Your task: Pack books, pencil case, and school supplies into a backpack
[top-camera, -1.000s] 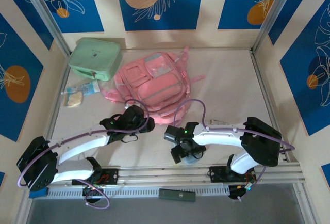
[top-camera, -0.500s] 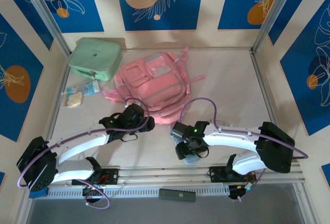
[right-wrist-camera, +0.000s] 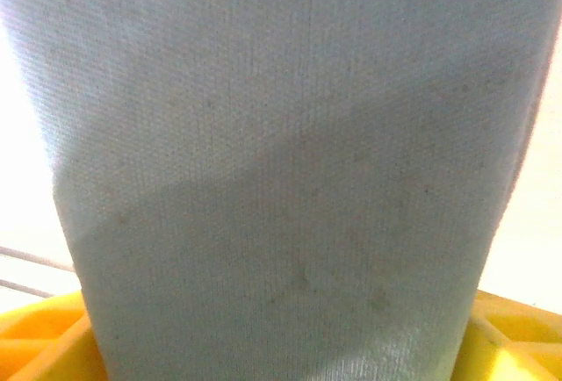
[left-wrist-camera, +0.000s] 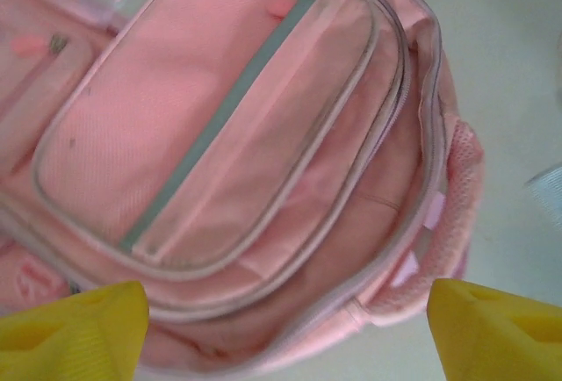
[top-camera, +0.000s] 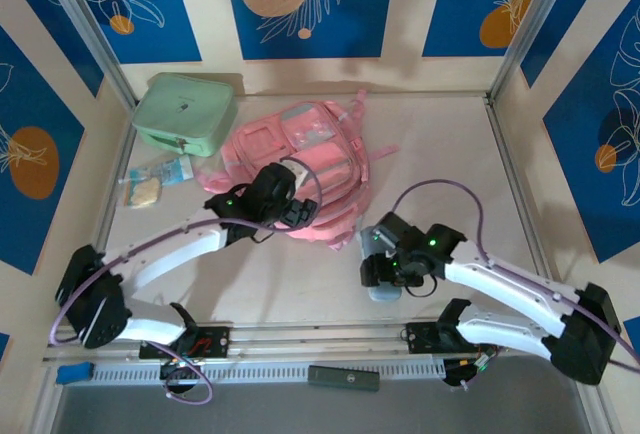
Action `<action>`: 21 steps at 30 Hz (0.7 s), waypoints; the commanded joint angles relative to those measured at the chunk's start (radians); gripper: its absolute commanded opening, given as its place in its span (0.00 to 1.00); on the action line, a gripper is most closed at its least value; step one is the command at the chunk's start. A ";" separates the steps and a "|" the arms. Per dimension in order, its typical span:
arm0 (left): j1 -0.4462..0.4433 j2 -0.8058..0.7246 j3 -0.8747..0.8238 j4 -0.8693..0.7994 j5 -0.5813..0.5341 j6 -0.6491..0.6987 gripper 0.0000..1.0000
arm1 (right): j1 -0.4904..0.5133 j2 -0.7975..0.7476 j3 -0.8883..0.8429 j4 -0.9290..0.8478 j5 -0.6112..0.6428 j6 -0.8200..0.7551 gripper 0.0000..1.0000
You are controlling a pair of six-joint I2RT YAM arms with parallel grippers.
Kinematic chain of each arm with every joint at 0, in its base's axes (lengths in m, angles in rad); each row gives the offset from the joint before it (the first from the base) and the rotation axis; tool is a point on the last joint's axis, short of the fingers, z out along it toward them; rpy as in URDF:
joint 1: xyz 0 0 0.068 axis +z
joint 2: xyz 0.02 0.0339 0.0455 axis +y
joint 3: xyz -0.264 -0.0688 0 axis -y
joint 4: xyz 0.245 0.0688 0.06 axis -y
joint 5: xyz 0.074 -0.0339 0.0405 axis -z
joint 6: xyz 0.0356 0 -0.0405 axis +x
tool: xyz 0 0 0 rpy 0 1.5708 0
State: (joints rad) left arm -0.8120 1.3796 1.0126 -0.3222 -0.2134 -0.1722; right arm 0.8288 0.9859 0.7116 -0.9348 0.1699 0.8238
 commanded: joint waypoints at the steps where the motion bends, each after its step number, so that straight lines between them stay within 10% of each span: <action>1: 0.015 0.081 0.045 0.047 0.035 0.263 0.82 | -0.069 -0.052 0.009 -0.048 -0.080 0.011 0.74; 21: 0.084 0.540 0.472 -0.186 0.115 0.448 0.69 | -0.264 -0.010 0.089 -0.002 -0.170 -0.059 0.74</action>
State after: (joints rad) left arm -0.7395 1.8973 1.4475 -0.4591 -0.1547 0.2310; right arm 0.5781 0.9714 0.7681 -0.9440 0.0372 0.7921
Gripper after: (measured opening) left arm 0.686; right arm 0.744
